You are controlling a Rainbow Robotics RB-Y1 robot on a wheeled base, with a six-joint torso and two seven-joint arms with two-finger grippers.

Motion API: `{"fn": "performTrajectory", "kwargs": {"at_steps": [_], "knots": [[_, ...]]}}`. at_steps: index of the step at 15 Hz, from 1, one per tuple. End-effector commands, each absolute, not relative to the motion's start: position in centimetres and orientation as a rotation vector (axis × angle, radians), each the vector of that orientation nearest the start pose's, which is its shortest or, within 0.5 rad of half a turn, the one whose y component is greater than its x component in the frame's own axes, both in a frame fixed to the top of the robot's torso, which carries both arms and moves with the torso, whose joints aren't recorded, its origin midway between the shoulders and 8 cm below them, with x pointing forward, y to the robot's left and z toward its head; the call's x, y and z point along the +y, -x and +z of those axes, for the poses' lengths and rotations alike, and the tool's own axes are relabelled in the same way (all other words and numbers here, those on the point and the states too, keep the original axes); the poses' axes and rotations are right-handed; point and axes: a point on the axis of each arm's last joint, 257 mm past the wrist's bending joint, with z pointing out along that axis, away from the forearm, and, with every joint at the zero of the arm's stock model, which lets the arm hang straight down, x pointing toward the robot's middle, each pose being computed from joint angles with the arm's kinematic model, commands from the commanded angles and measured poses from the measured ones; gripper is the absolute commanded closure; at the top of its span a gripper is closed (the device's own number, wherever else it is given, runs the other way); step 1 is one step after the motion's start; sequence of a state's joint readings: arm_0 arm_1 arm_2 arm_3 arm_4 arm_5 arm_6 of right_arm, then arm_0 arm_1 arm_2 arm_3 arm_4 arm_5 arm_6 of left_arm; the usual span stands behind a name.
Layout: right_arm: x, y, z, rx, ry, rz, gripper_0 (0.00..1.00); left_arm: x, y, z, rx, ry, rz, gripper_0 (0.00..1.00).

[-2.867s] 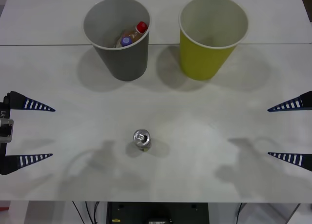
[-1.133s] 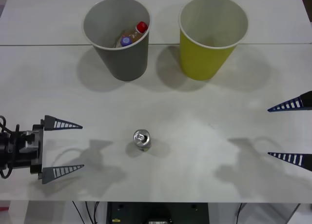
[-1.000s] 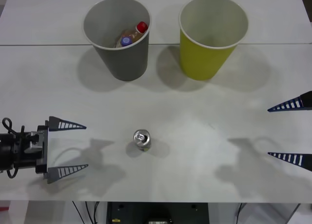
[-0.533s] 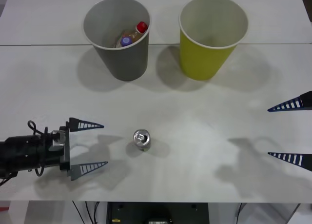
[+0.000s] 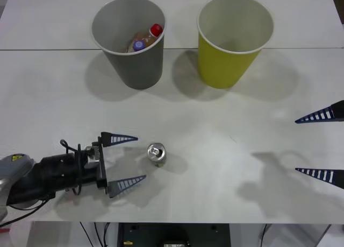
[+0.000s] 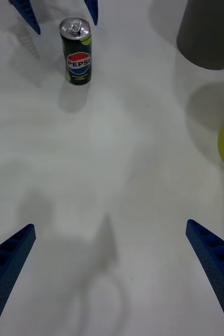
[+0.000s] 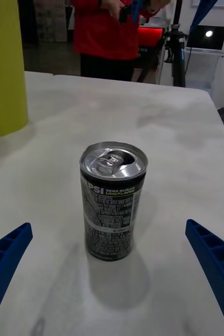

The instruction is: Put the can into the green bin and the plastic bottle into the gray bin

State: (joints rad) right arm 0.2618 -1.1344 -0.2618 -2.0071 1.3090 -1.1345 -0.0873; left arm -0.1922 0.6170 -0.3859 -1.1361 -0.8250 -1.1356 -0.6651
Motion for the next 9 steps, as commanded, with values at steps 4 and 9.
{"fn": "performTrajectory", "kwargs": {"at_steps": [4,9], "knots": [[-28.6,-34.1,-16.7,1.596,1.634,0.209,0.00,8.7,-39.6,-29.9,1.232,-1.229,-0.696,0.00],[-28.6,-34.1,-16.7,1.596,1.634,0.209,0.00,6.6,-40.0,-30.2,1.224,-1.216,-0.715,0.00]]}}
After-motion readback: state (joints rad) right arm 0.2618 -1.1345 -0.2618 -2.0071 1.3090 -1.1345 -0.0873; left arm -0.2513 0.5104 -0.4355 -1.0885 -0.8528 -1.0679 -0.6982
